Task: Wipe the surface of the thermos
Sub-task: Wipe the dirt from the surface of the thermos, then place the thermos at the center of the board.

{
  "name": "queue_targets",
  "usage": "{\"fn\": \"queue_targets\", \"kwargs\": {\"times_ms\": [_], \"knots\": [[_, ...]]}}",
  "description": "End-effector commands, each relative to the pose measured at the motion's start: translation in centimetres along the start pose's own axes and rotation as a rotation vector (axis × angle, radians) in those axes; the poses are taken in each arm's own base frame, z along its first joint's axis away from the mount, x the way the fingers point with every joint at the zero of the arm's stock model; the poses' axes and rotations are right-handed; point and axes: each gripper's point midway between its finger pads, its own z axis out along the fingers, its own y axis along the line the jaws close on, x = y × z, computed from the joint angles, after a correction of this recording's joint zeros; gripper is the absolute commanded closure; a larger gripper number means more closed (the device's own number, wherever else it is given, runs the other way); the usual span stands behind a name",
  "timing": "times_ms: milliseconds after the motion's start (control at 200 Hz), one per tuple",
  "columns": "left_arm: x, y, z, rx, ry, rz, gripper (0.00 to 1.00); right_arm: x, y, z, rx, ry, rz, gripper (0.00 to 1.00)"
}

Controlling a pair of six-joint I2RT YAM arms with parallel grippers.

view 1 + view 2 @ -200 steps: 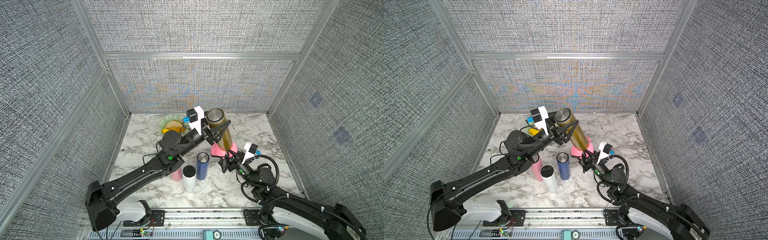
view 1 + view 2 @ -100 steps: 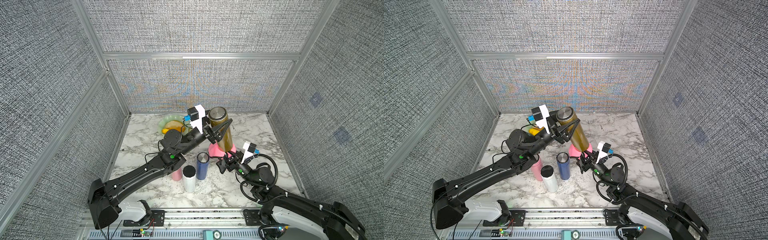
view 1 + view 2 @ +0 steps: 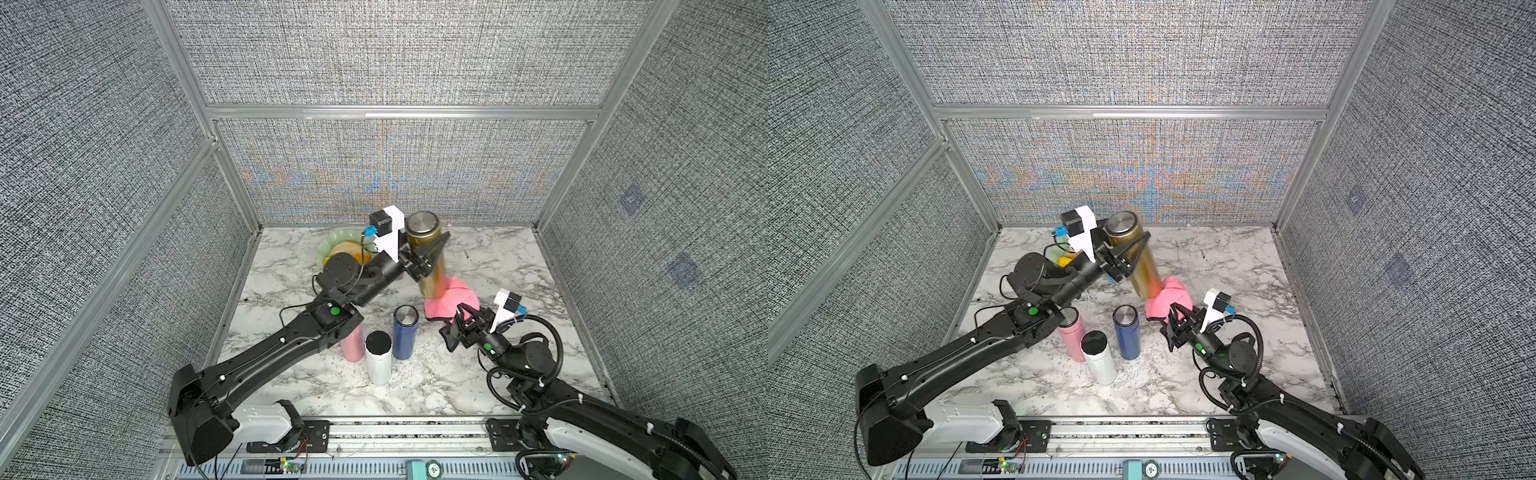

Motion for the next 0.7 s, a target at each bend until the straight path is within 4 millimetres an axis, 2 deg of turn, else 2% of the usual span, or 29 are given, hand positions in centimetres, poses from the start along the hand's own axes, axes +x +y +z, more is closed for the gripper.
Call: {"fn": "queue_targets", "kwargs": {"times_ms": [0, 30, 120, 320, 580, 695], "knots": [[-2.2, 5.0, -2.7, -0.211, -0.049, 0.076, 1.0, -1.4, -1.8, -0.8, 0.1, -0.065, 0.002, 1.0], [-2.8, 6.3, -3.7, -0.259, -0.065, 0.085, 1.0, -1.9, -2.0, -1.1, 0.122, -0.078, -0.016, 1.0], [-3.3, 9.5, -6.1, -0.386, -0.07, 0.122, 1.0, -1.8, -4.3, -1.6, 0.255, -0.053, -0.075, 1.0], [-0.9, 15.9, -12.1, -0.74, -0.048, 0.225, 1.0, -2.2, -9.4, -3.5, 0.546, -0.002, -0.221, 1.0], [0.2, 21.5, -19.5, -1.091, -0.044, 0.354, 1.0, -4.4, -14.1, -6.7, 0.873, 0.017, -0.424, 1.0], [0.4, 22.7, -22.3, -1.191, -0.108, 0.415, 1.0, -5.1, -16.3, -8.5, 1.021, 0.008, -0.493, 1.0]]}}
